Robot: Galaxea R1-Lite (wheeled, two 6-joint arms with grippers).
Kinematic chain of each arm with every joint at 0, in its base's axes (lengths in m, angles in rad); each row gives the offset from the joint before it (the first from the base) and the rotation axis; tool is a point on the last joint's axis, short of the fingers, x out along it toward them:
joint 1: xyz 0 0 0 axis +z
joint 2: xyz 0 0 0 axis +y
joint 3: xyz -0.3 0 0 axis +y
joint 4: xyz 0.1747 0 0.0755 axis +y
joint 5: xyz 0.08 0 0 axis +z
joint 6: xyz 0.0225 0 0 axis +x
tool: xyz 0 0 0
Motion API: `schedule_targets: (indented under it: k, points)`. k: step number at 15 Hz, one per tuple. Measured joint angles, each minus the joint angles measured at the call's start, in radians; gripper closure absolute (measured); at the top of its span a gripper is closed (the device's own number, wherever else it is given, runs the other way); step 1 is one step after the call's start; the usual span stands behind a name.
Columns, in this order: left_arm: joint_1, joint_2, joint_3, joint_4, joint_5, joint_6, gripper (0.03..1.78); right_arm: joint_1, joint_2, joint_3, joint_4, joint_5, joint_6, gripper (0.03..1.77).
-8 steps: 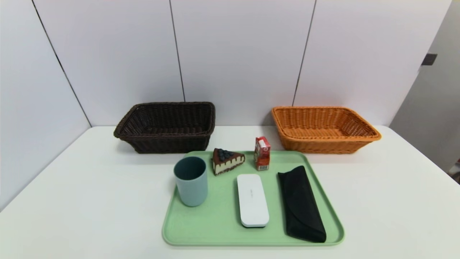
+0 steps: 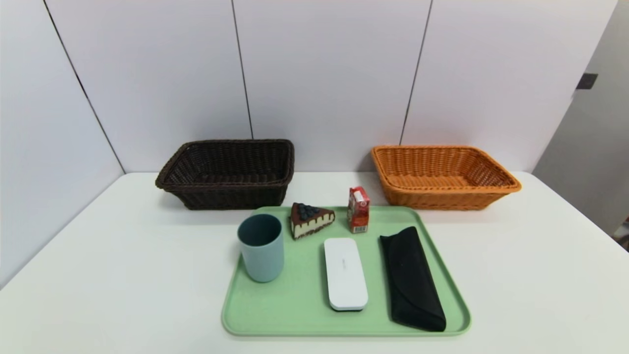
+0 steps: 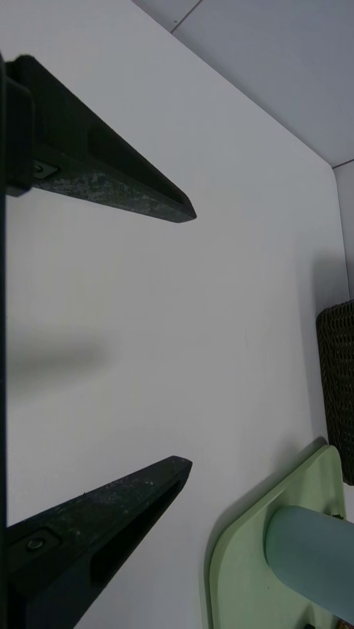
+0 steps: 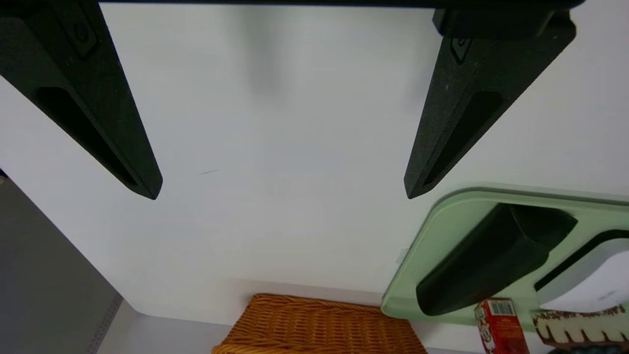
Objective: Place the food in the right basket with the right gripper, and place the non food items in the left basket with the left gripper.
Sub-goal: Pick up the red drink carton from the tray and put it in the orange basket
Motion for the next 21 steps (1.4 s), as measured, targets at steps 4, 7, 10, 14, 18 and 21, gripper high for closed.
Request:
schedule_targets:
  k: [4, 7, 10, 14, 18, 21]
  points:
    - [0.000, 0.000, -0.015, 0.023, -0.004, -0.003, 0.12, 0.000, 0.125, -0.188, 0.061, 0.026, 0.023, 0.10]
    - [0.000, 0.018, -0.157, 0.159, -0.020, -0.003, 0.12, -0.001, 0.338, -0.400, 0.079, 0.037, 0.079, 0.10]
    - [-0.001, 0.154, -0.378, 0.316, -0.042, -0.017, 0.12, -0.001, 0.553, -0.611, 0.100, 0.076, 0.162, 0.10]
    - [-0.002, 0.505, -0.730, 0.364, -0.073, -0.049, 0.12, 0.016, 0.772, -0.761, 0.176, 0.130, 0.195, 0.10]
    - [-0.018, 0.850, -1.034, 0.431, -0.120, -0.120, 0.12, 0.083, 0.976, -0.863, 0.206, 0.119, 0.246, 0.10]
    - [-0.079, 1.041, -1.188, 0.542, -0.126, -0.225, 0.12, 0.264, 1.105, -0.972, 0.334, 0.048, 0.408, 0.10]
